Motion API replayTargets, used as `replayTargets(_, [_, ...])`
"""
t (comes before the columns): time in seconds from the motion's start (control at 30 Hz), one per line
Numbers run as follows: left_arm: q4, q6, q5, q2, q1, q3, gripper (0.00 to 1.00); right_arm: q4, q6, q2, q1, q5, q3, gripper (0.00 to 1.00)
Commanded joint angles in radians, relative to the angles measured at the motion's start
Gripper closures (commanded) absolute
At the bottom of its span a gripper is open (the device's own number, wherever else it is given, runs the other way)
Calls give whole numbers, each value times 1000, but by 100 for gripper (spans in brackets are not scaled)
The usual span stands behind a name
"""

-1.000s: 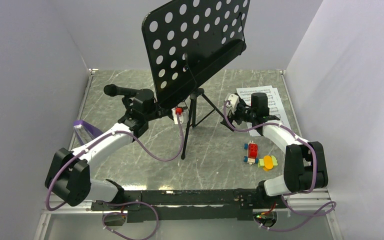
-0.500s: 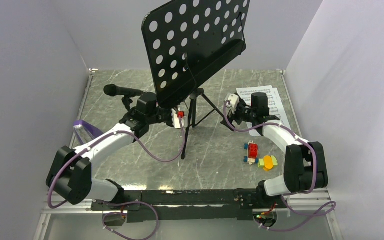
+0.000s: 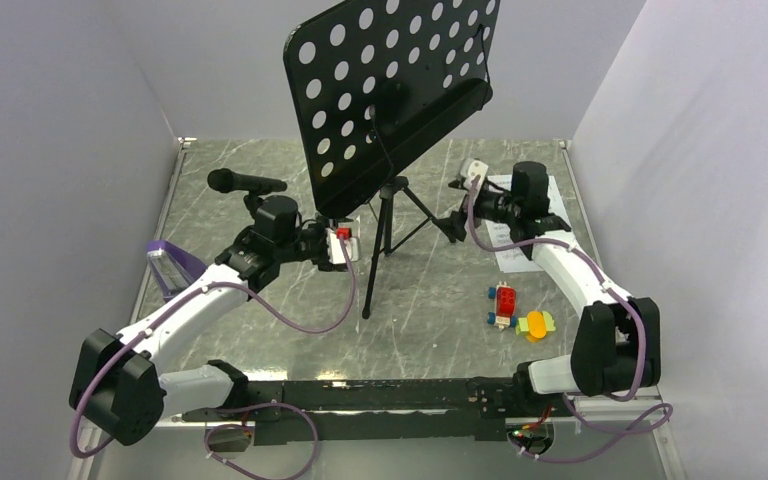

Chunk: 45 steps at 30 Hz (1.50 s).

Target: Pack up the instrument practice props

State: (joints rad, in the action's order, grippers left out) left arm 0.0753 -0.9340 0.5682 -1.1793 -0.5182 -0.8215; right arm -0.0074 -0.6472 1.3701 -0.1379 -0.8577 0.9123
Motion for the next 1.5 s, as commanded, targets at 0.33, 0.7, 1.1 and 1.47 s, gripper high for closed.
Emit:
replayTargets(0.33, [72,413,43,22,-13,-27,29,626,840,147,-6,-301,230,2])
replayTargets(0.7, [-119,275,-135,-9,-83,-34,27,942,1125,208,-62,-303,166,4])
replayTargets(1.1, [-267,-209,-132,17,-91,-52,20,595,819,20,-29,-284,56,4])
replayTargets(1.47, [-334,-291,-109,-50,-94,-63,19,480,734,-6,-25,-248,26,4])
